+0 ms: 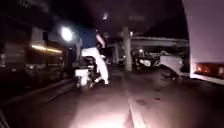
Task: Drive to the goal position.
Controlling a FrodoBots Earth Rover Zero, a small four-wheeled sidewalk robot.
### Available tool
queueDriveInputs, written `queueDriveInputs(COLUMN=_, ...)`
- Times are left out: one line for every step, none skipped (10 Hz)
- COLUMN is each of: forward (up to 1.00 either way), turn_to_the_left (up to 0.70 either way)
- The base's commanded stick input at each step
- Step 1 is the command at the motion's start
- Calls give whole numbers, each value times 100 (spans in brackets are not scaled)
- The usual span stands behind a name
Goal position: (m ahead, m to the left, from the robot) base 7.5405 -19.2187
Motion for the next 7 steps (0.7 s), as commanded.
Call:
queueDriveInputs(forward=45, turn_to_the_left=0)
queueDriveInputs(forward=45, turn_to_the_left=0)
queueDriveInputs(forward=45, turn_to_the_left=0)
queueDriveInputs(forward=45, turn_to_the_left=0)
queueDriveInputs(forward=45, turn_to_the_left=0)
queueDriveInputs(forward=45, turn_to_the_left=0)
queueDriveInputs(forward=45, turn_to_the_left=0)
